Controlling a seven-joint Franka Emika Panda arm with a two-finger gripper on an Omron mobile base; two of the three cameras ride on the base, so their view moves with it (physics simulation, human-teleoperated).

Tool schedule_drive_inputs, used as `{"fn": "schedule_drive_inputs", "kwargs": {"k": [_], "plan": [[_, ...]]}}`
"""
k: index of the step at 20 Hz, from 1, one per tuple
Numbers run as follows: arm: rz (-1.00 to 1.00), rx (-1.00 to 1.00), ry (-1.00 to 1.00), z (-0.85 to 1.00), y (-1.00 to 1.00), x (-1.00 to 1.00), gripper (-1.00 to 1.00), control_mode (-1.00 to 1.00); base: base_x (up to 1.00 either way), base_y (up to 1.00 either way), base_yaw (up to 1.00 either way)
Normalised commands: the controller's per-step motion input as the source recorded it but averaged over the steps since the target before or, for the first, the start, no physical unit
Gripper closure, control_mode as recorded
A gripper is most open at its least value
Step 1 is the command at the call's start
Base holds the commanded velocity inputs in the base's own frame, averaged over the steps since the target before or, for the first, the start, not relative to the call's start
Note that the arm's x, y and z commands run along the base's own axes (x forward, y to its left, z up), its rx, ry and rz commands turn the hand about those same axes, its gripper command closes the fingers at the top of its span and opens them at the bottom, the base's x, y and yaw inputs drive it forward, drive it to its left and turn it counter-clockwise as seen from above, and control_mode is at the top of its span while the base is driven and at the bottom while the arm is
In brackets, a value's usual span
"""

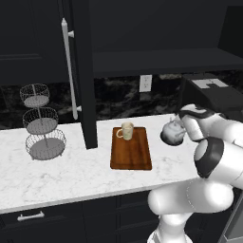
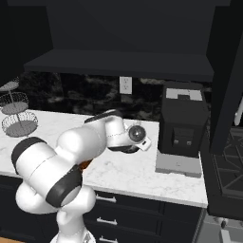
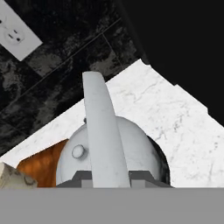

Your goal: Pick the kettle from the counter and place it on the tray. Then pick the mug from the cabinet and place it on the tray. Then close the cabinet doors.

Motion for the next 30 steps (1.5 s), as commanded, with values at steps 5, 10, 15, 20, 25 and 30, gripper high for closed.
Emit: {"fn": "schedule_drive_inputs", "kwargs": {"k": [5, 10, 15, 20, 25, 30], "plan": [[0.07, -0.02, 0.00, 0.26, 0.65, -0.16, 1.00, -1.00, 0.00, 0.00, 0.00], [0.09, -0.07, 0.00, 0.35, 0.60, -0.16, 1.00, -1.00, 0.00, 0.00, 0.00], [0.10, -0.07, 0.01, 0.14, 0.47, -0.18, 1.00, -1.00, 0.00, 0.00, 0.00], [0.12, -0.07, 0.08, 0.00, 0.40, -0.15, 1.00, -1.00, 0.00, 0.00, 0.00], [0.15, -0.03, 0.07, 0.00, 0.40, -0.11, 1.00, -1.00, 0.00, 0.00, 0.00], [0.18, -0.01, 0.07, 0.00, 0.32, -0.09, 1.00, -1.00, 0.00, 0.00, 0.00]]}}
